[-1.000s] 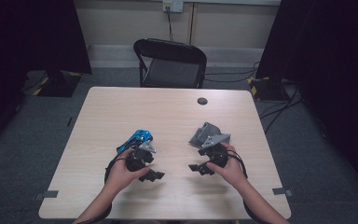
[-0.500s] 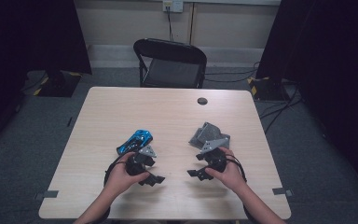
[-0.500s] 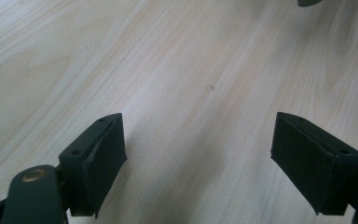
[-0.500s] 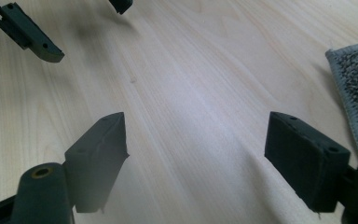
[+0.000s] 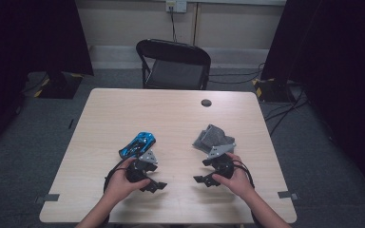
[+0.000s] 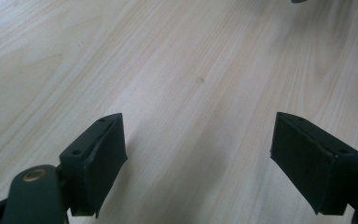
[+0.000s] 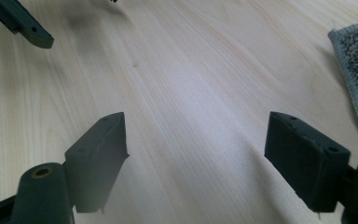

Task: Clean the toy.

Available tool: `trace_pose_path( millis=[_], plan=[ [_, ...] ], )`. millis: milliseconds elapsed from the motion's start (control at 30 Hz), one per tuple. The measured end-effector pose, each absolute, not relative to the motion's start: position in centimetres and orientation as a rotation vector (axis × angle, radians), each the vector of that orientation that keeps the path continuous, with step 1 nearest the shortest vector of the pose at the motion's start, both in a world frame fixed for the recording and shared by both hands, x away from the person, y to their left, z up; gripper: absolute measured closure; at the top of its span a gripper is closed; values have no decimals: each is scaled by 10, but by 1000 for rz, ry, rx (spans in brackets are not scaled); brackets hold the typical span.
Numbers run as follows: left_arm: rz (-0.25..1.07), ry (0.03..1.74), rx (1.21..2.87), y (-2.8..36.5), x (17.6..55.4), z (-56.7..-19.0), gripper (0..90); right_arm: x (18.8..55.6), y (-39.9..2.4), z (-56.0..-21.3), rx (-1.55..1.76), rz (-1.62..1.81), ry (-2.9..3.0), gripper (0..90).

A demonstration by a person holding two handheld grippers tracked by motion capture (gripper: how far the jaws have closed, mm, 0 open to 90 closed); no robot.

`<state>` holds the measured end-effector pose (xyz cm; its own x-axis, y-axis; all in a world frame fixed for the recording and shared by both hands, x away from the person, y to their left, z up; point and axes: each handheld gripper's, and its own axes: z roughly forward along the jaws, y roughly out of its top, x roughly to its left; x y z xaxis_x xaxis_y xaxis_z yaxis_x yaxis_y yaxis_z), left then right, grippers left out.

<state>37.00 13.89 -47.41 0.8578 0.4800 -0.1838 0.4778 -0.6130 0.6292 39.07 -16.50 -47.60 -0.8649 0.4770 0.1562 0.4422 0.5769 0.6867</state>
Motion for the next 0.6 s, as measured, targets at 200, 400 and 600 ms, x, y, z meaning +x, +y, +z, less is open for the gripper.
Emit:
trace_pose_path(
  millis=[200, 400, 600],
  plan=[
    [11, 697, 2324, 147, 369, -473, 177, 390, -173, -478, 816, 1169, 2746, 210],
    [25, 712, 2310, 157, 367, -472, 177, 389, -178, -480, 830, 1172, 2744, 210],
    [47, 687, 2319, 161, 363, -475, 177, 387, -184, -482, 832, 1170, 2743, 210]
  ],
)
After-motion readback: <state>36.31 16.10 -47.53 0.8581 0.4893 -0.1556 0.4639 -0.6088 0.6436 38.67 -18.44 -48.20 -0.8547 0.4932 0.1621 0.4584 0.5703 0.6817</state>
